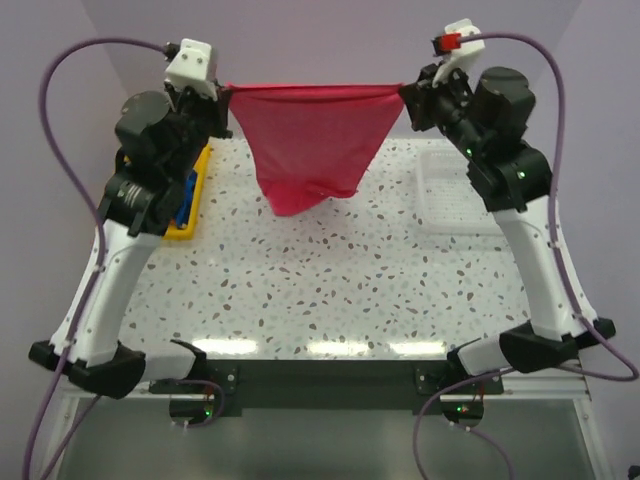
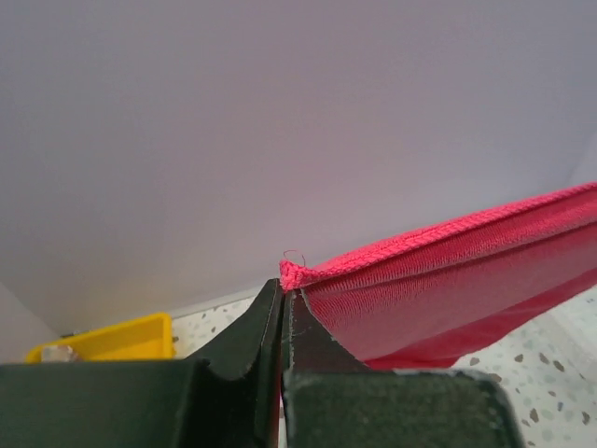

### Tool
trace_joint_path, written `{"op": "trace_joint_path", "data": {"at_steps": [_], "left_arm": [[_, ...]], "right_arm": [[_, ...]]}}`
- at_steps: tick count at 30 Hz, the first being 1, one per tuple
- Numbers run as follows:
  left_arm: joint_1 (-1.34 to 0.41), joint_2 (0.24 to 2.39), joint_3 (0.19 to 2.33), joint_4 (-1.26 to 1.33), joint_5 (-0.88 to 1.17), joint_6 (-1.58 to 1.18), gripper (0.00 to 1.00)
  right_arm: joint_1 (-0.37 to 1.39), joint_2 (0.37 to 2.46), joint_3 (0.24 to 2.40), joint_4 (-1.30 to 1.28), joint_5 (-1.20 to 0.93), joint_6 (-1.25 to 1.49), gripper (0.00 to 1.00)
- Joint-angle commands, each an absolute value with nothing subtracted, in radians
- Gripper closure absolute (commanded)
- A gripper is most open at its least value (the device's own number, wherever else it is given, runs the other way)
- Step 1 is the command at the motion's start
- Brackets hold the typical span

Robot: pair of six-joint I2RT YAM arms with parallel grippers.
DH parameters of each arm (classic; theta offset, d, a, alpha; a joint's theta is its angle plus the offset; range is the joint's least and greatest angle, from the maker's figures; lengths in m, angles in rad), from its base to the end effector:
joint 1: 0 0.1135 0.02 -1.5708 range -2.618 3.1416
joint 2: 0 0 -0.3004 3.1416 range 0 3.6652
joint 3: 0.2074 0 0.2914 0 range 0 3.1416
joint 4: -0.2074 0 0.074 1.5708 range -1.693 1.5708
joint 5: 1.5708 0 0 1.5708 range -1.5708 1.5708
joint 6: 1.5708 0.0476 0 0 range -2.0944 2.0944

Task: Fold and stack the towels
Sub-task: Flatten out the crumpled towel

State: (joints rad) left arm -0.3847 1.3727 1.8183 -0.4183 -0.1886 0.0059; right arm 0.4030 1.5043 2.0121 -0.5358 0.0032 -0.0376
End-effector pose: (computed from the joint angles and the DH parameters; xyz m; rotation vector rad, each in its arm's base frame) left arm 0.2935 -0.1092 0.5884 0.1519 1.5385 -0.1548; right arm 0.3143 0.1338 0.6009 -0.3485 1.5676 0.2812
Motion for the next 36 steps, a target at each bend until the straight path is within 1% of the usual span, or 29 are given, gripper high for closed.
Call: {"op": "trace_joint_path", "data": {"at_steps": [1,6,8,11,14,17,19,21,23,25,29,31,34,36], "left_arm": [[-0.411,1.188,1.75,-0.348,-0.224,0.133,1.0],[-0.423,1.004,1.718,-0.368,-0.108,0.106,1.0],[-0.423,0.98,1.73,-0.396,-0.091,0.103,1.0],[-0.423,0.976,1.802,-0.451,-0.09,0.103,1.0],[-0.423,1.008,1.912,-0.506,-0.094,0.092,1.0],[-0.423,1.064,1.962,-0.552,-0.139,0.078,1.0],[-0.423,1.132,2.005,-0.575,-0.176,0.071,1.0],[-0.423,1.205,2.023,-0.581,-0.259,0.066,1.0],[-0.423,1.262,2.016,-0.559,-0.367,0.077,1.0],[-0.419,1.359,1.981,-0.528,-0.432,0.081,1.0],[-0.327,1.534,1.901,-0.427,-0.404,0.032,1.0],[-0.298,1.662,1.901,-0.381,-0.403,0.018,1.0],[-0.255,1.845,1.953,-0.336,-0.403,0.006,1.0],[-0.226,1.972,2.029,-0.33,-0.385,-0.032,1.0]], "right_arm": [[0.377,1.359,1.95,-0.544,-0.017,-0.087,1.0],[0.376,1.189,1.922,-0.595,-0.116,-0.087,1.0],[0.377,1.161,1.937,-0.621,-0.132,-0.087,1.0],[0.376,1.141,1.988,-0.66,-0.124,-0.092,1.0],[0.377,1.149,2.039,-0.667,-0.11,-0.087,1.0],[0.377,1.175,2.075,-0.652,-0.08,-0.083,1.0],[0.377,1.201,2.091,-0.635,-0.023,-0.081,1.0],[0.377,1.268,2.111,-0.621,0.021,-0.089,1.0],[0.377,1.345,2.102,-0.601,0.058,-0.097,1.0],[0.377,1.397,2.079,-0.546,0.125,-0.1,1.0],[0.374,1.55,2.011,-0.436,0.213,-0.124,1.0],[0.359,1.665,2.017,-0.39,0.227,-0.124,1.0],[0.331,1.816,2.048,-0.327,0.21,-0.111,1.0],[0.312,1.893,2.089,-0.286,0.16,-0.097,1.0]]}}
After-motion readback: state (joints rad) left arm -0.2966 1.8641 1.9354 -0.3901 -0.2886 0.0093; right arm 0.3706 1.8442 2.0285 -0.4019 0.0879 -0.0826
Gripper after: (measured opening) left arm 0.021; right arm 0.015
